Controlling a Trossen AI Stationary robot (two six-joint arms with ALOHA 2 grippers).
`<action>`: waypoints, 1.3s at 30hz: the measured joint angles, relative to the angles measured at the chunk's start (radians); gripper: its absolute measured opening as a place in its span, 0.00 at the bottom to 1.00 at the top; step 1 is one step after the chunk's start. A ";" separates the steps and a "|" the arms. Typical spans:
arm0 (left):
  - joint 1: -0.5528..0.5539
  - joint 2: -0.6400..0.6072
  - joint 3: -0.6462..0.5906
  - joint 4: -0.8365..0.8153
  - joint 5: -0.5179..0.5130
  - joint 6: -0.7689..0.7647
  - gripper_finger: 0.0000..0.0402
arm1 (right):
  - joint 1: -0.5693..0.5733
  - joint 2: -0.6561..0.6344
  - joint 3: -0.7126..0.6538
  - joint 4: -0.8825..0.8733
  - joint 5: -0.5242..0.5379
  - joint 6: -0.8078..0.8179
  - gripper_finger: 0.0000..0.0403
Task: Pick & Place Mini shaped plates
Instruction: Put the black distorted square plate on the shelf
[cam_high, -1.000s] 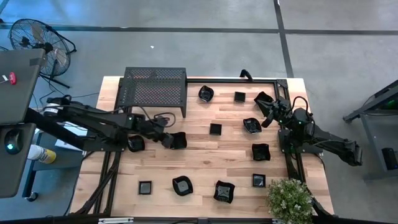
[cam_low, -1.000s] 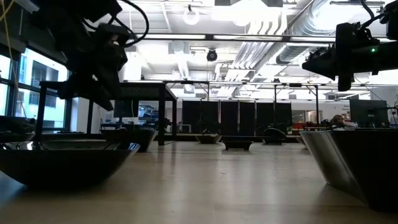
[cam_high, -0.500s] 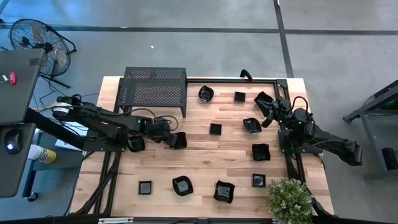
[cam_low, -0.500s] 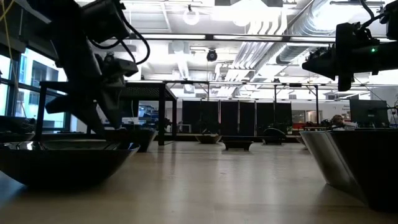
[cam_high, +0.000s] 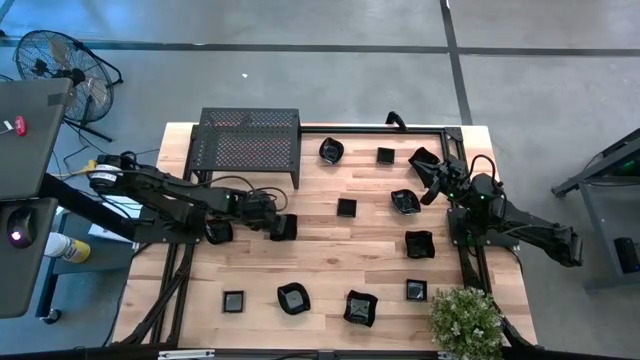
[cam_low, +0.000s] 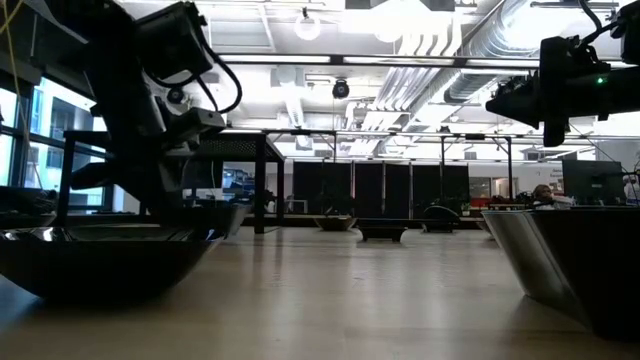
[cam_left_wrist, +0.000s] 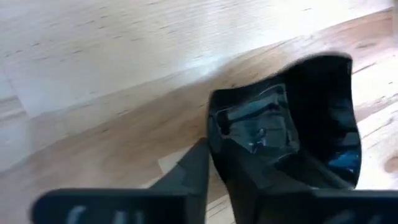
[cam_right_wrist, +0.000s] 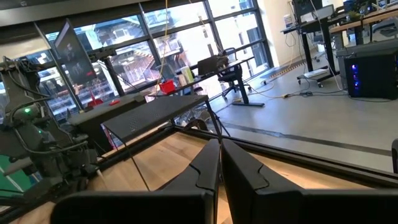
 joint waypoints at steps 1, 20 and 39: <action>0.000 -0.004 0.000 0.001 0.006 0.005 0.04 | 0.000 0.000 0.000 0.000 0.000 0.000 0.03; 0.000 -0.008 0.243 -0.109 0.183 0.235 0.00 | 0.000 0.000 0.000 0.000 -0.001 0.003 0.03; 0.238 -0.008 0.872 -0.707 0.079 0.482 0.00 | 0.000 0.000 0.000 0.000 -0.046 0.004 0.03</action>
